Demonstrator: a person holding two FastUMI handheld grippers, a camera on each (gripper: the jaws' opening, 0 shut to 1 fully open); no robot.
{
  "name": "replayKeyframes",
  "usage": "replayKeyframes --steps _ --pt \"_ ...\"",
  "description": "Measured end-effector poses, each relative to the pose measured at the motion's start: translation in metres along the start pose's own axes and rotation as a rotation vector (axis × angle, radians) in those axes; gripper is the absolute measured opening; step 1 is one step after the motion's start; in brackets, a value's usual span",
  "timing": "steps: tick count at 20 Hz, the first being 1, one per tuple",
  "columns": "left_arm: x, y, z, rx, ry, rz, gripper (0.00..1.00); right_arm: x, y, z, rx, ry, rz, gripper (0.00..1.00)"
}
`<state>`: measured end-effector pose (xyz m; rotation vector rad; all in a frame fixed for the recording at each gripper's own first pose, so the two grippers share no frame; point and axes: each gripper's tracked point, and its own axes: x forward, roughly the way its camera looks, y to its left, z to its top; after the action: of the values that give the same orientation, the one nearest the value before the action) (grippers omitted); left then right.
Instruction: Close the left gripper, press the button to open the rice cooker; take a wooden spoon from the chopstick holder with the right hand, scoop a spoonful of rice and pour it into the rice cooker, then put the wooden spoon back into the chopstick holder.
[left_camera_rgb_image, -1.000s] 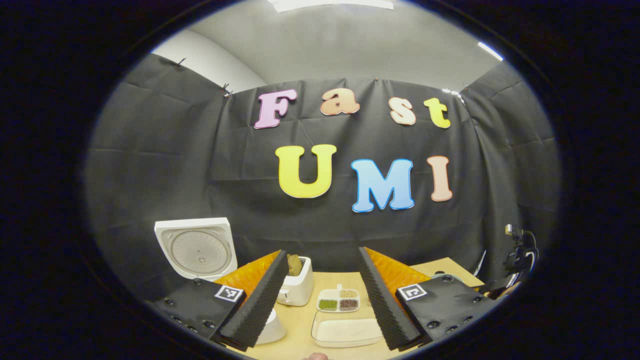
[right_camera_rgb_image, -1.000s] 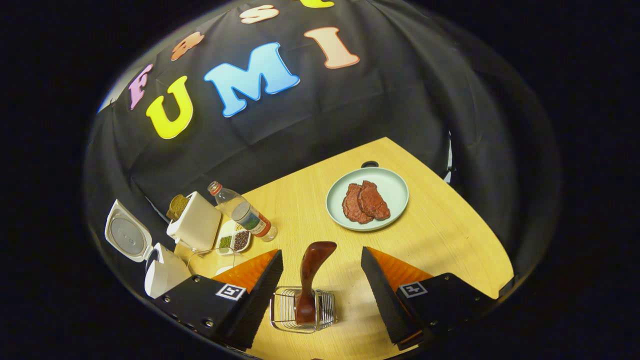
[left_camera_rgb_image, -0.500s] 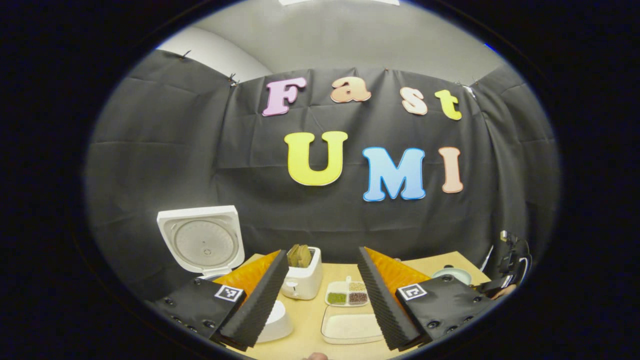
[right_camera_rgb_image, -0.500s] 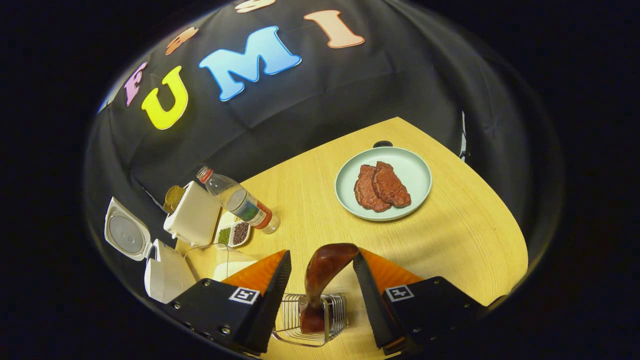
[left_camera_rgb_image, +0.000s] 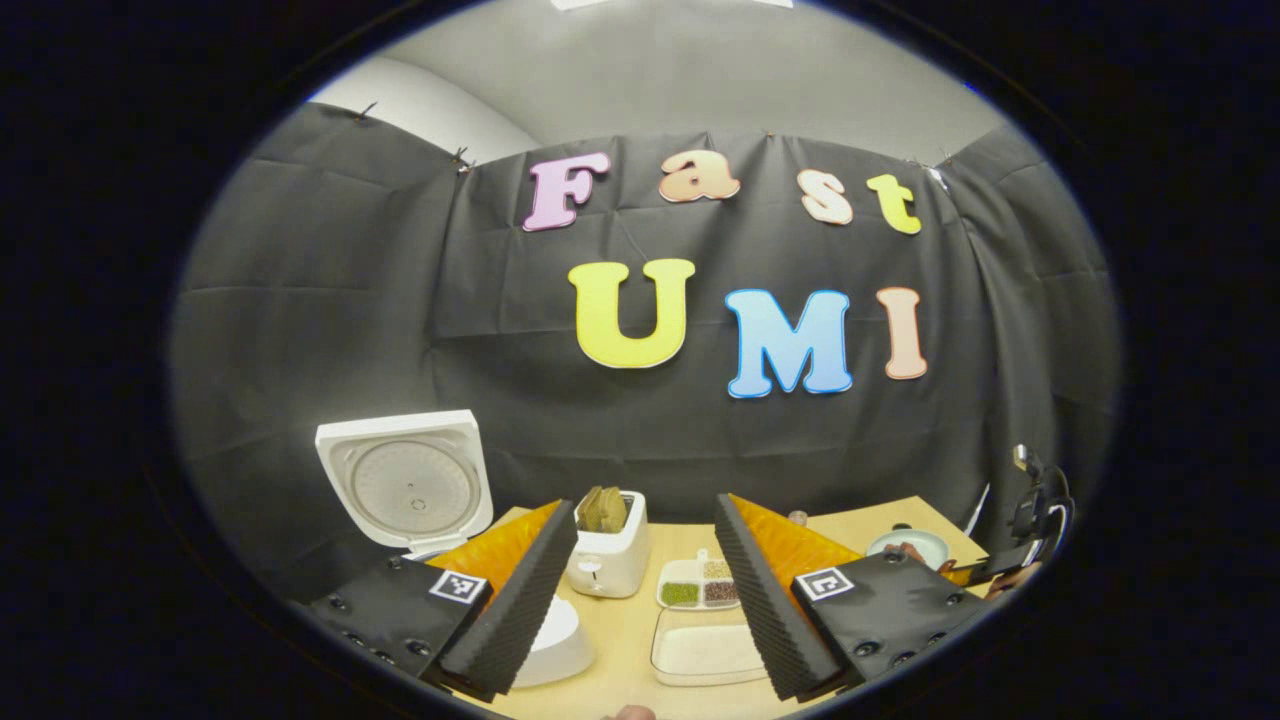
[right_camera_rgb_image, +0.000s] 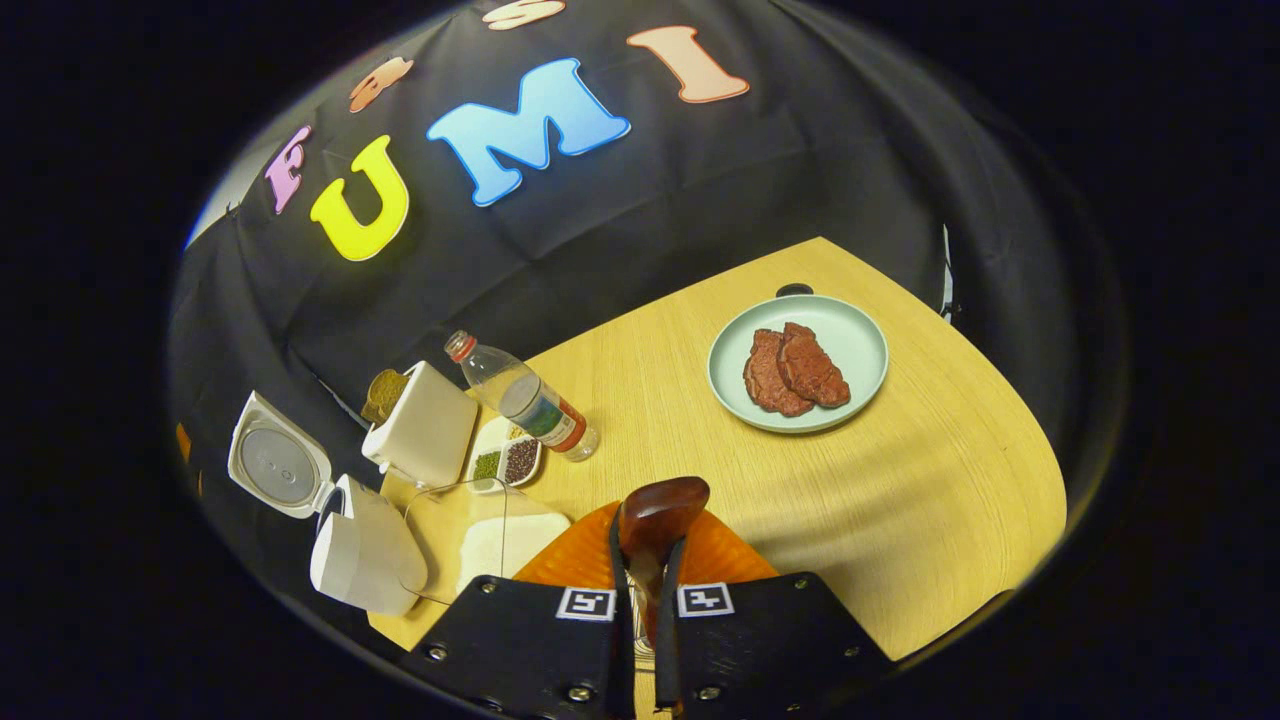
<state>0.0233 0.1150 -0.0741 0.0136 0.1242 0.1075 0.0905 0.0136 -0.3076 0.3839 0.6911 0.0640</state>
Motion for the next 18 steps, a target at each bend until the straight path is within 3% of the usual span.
replayKeyframes --steps 5,10,13,18 --pt "-0.005 0.009 -0.003 -0.007 -0.007 -0.010 0.96 -0.032 0.030 0.033 -0.050 -0.075 0.031 0.09" --pt "-0.009 0.029 -0.003 -0.015 -0.016 -0.018 0.96 -0.056 0.103 0.071 -0.114 -0.168 0.146 0.08" --pt "-0.009 0.046 -0.007 -0.020 -0.017 -0.024 0.96 -0.043 0.154 0.073 -0.192 -0.189 0.211 0.08" --pt "-0.011 0.081 -0.011 -0.014 -0.013 -0.012 0.96 0.010 0.203 0.030 -0.348 -0.152 0.227 0.08"
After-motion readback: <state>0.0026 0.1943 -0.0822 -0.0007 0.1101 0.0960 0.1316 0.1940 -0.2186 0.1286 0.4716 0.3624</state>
